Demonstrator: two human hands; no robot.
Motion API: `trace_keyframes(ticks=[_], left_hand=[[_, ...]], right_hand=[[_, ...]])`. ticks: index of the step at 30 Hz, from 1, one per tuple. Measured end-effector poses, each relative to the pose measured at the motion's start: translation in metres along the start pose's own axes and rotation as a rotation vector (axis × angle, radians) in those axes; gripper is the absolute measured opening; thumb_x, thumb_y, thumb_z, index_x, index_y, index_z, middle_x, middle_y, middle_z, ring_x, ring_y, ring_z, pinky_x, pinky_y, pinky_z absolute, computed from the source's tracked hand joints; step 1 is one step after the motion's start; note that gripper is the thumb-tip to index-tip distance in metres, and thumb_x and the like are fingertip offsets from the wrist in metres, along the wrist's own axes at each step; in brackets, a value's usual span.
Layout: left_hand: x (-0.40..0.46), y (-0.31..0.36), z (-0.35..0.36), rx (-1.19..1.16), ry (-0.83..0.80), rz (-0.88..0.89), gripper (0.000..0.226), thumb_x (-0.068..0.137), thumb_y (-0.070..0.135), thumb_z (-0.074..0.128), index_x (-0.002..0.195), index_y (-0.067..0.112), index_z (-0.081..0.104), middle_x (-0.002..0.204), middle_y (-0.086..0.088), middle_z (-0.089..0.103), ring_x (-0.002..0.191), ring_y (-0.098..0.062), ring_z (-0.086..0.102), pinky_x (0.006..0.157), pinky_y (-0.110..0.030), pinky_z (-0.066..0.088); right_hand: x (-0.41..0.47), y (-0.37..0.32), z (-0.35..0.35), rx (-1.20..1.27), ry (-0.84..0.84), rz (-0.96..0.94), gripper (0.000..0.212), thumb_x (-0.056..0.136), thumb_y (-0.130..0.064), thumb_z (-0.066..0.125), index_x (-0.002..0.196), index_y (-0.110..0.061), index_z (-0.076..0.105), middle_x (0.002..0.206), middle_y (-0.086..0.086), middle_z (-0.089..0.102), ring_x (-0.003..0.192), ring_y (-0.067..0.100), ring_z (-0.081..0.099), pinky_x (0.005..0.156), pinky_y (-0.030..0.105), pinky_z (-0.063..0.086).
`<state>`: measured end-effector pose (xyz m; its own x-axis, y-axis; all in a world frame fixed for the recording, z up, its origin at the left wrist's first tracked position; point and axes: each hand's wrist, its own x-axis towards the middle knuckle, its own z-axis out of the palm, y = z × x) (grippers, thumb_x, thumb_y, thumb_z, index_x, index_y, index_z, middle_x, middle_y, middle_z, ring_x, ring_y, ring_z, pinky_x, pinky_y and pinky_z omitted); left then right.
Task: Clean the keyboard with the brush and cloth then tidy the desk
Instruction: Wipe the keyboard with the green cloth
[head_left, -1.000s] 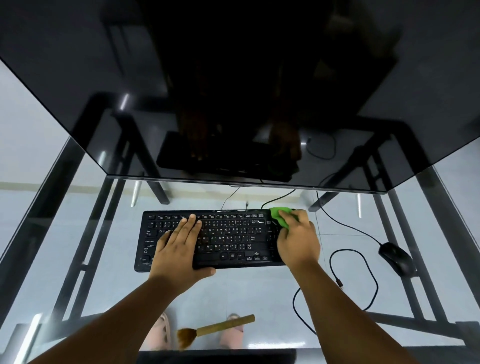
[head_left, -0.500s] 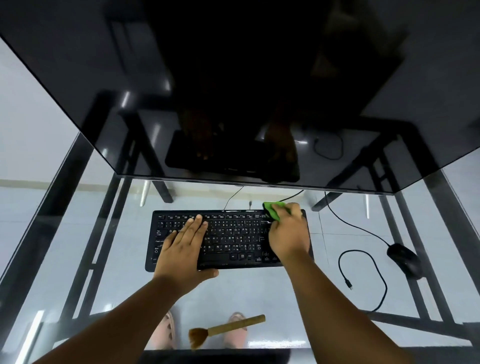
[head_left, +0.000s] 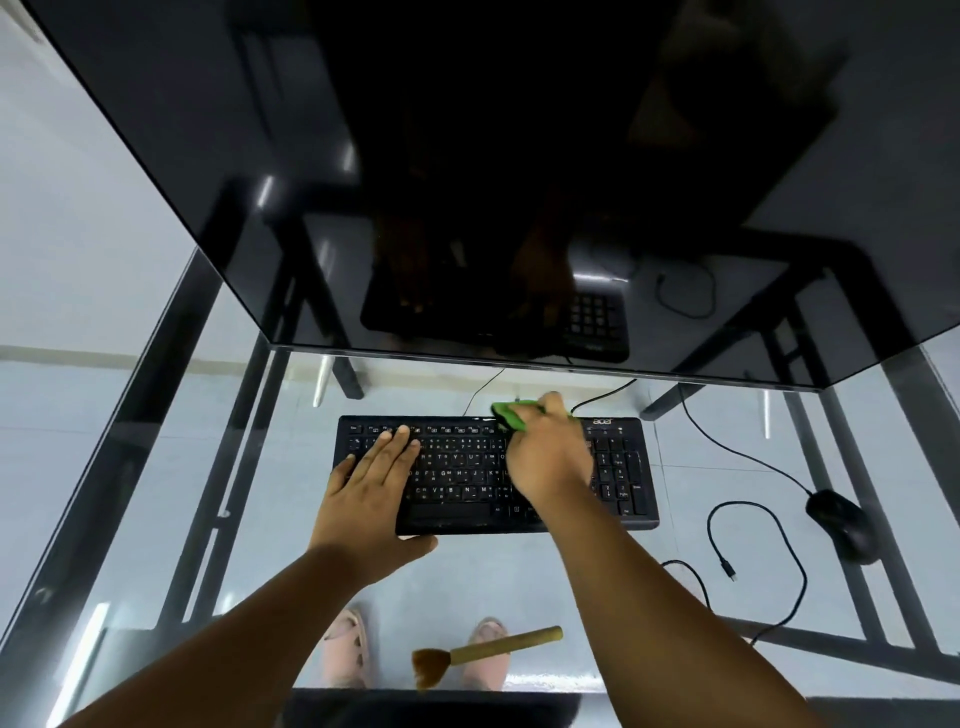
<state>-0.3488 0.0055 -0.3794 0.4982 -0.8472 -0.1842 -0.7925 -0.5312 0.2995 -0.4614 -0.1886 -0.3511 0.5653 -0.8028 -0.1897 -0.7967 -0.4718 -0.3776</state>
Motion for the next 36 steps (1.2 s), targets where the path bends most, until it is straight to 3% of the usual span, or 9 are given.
trace_keyframes(ticks=[5, 9, 13, 20, 22, 25, 28, 32, 36], left_hand=[[-0.003, -0.001, 0.001, -0.007, 0.037, -0.035, 0.106, 0.065, 0.071, 0.051, 0.153, 0.024, 0.016, 0.161, 0.008, 0.007, 0.148, -0.01, 0.005, 0.118, -0.035, 0.006], [-0.003, -0.004, -0.001, -0.023, 0.03, -0.014, 0.105, 0.069, 0.071, 0.05, 0.154, 0.025, 0.008, 0.162, 0.01, 0.0, 0.148, -0.008, -0.002, 0.116, -0.03, -0.003], [-0.004, -0.006, -0.001, -0.014, 0.034, -0.012, 0.105, 0.07, 0.073, 0.05, 0.154, 0.027, 0.004, 0.161, 0.011, -0.003, 0.148, -0.007, -0.004, 0.115, -0.028, -0.005], [-0.003, -0.007, 0.0, -0.012, 0.042, -0.012, 0.105, 0.069, 0.071, 0.05, 0.154, 0.026, 0.008, 0.162, 0.011, 0.0, 0.148, -0.007, -0.001, 0.115, -0.029, -0.004], [-0.004, -0.007, 0.0, -0.008, 0.037, -0.016, 0.104, 0.07, 0.071, 0.05, 0.154, 0.026, 0.007, 0.162, 0.01, 0.0, 0.148, -0.008, -0.001, 0.116, -0.029, -0.004], [-0.004, -0.004, 0.001, 0.013, 0.029, -0.023, 0.104, 0.07, 0.07, 0.05, 0.154, 0.026, 0.006, 0.162, 0.008, -0.002, 0.148, -0.011, -0.003, 0.118, -0.034, -0.003], [-0.003, 0.003, 0.004, 0.031, 0.03, -0.019, 0.102, 0.07, 0.066, 0.051, 0.154, 0.025, 0.01, 0.162, 0.005, 0.002, 0.149, -0.016, -0.001, 0.12, -0.039, 0.003], [0.001, 0.019, 0.011, 0.033, 0.023, 0.027, 0.102, 0.071, 0.069, 0.047, 0.154, 0.026, 0.006, 0.162, 0.008, -0.004, 0.148, -0.011, -0.005, 0.12, -0.039, 0.002], [0.006, 0.038, 0.02, 0.023, -0.001, 0.084, 0.105, 0.073, 0.077, 0.044, 0.154, 0.025, 0.0, 0.16, 0.01, -0.013, 0.147, -0.009, -0.008, 0.12, -0.039, 0.002]], right_hand=[[-0.015, -0.022, 0.015, 0.006, -0.067, -0.237, 0.045, 0.089, -0.015, 0.051, 0.128, -0.036, 0.059, 0.122, -0.015, 0.045, 0.107, 0.015, 0.048, 0.07, 0.034, 0.057], [-0.016, 0.007, 0.007, -0.015, 0.06, -0.072, 0.041, 0.09, -0.017, 0.049, 0.124, -0.037, 0.061, 0.122, -0.014, 0.046, 0.105, 0.016, 0.049, 0.059, 0.028, 0.054], [-0.003, -0.005, 0.005, -0.036, 0.033, 0.063, 0.04, 0.091, -0.016, 0.048, 0.127, -0.03, 0.059, 0.123, -0.005, 0.044, 0.106, 0.023, 0.048, 0.061, 0.03, 0.051], [-0.013, -0.024, 0.018, -0.004, -0.069, -0.26, 0.049, 0.088, -0.013, 0.049, 0.131, -0.035, 0.057, 0.122, -0.013, 0.045, 0.107, 0.016, 0.048, 0.075, 0.034, 0.056], [-0.018, -0.006, 0.015, -0.021, -0.021, -0.242, 0.048, 0.088, -0.014, 0.048, 0.128, -0.037, 0.059, 0.123, -0.015, 0.047, 0.107, 0.014, 0.048, 0.071, 0.034, 0.057], [-0.022, 0.03, 0.005, -0.012, 0.095, -0.053, 0.047, 0.088, -0.014, 0.05, 0.129, -0.036, 0.059, 0.13, -0.011, 0.046, 0.108, 0.019, 0.049, 0.065, 0.031, 0.055], [-0.02, 0.044, 0.003, 0.022, 0.145, 0.055, 0.049, 0.088, -0.012, 0.051, 0.132, -0.031, 0.057, 0.135, -0.005, 0.044, 0.109, 0.026, 0.048, 0.067, 0.032, 0.05], [-0.026, 0.045, 0.004, 0.007, 0.063, -0.092, 0.052, 0.087, -0.014, 0.053, 0.136, -0.033, 0.054, 0.139, -0.007, 0.041, 0.115, 0.022, 0.047, 0.08, 0.036, 0.056], [-0.035, 0.076, -0.008, -0.04, 0.081, -0.097, 0.047, 0.087, -0.016, 0.051, 0.129, -0.037, 0.058, 0.134, -0.012, 0.045, 0.11, 0.02, 0.048, 0.068, 0.034, 0.055]])
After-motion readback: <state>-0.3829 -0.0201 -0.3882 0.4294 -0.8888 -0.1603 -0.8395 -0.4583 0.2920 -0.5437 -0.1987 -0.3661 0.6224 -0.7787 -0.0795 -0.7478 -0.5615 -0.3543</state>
